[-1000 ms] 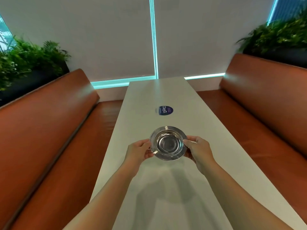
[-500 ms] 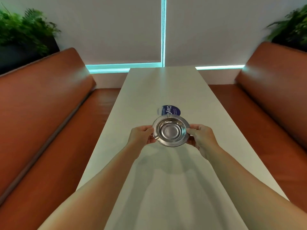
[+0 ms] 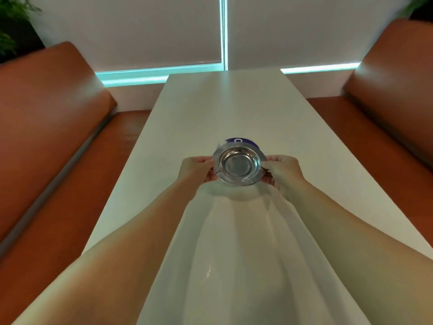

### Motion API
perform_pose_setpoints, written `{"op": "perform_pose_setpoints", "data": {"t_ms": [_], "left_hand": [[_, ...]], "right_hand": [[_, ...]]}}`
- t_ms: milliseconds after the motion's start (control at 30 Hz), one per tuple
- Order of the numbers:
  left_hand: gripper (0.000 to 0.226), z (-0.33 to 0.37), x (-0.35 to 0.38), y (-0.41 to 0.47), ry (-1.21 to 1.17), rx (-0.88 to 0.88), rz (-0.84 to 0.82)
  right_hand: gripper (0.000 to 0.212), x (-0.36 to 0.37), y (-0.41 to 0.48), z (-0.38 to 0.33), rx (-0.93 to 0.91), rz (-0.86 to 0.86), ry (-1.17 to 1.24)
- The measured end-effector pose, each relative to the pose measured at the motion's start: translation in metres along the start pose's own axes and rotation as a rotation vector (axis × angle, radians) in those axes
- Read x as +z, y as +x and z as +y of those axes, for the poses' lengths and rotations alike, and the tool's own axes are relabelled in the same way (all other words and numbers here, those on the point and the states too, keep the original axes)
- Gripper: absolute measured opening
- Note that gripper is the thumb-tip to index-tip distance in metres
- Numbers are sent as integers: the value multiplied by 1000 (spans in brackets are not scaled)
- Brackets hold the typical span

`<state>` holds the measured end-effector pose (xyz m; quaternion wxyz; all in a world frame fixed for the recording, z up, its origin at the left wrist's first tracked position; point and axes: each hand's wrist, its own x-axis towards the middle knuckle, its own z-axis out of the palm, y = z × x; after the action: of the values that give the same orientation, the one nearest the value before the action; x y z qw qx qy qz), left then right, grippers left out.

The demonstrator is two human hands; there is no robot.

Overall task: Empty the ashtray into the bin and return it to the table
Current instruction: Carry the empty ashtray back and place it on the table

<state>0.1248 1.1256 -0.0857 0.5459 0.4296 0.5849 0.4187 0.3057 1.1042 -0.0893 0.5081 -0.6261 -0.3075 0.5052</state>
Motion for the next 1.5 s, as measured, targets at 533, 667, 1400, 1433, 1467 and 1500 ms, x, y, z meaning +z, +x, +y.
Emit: {"op": "perform_pose_setpoints", "data": {"t_ms": [533,667,1400,1433,1467,1500], "left_hand": [[22,0,19,72,40,29,39],[20,2,21,83,76,40,78],[7,-5,26,96,132,10,72],[9,-5,26,95,133,9,78],[12,-5,26,95,135,14,84],[15,-5,26,96,132,7,87]], "right_hand": [[23,13,81,-3,-52,111,-214],[22,14,88,-9,-82,135,-336],[29,13,95,-9,-44,116,-438],[30,13,94,-10,-42,119,-439],[30,13,95,-10,-45,123,-440],[30,13,96,-9,-43,116,-444]]}}
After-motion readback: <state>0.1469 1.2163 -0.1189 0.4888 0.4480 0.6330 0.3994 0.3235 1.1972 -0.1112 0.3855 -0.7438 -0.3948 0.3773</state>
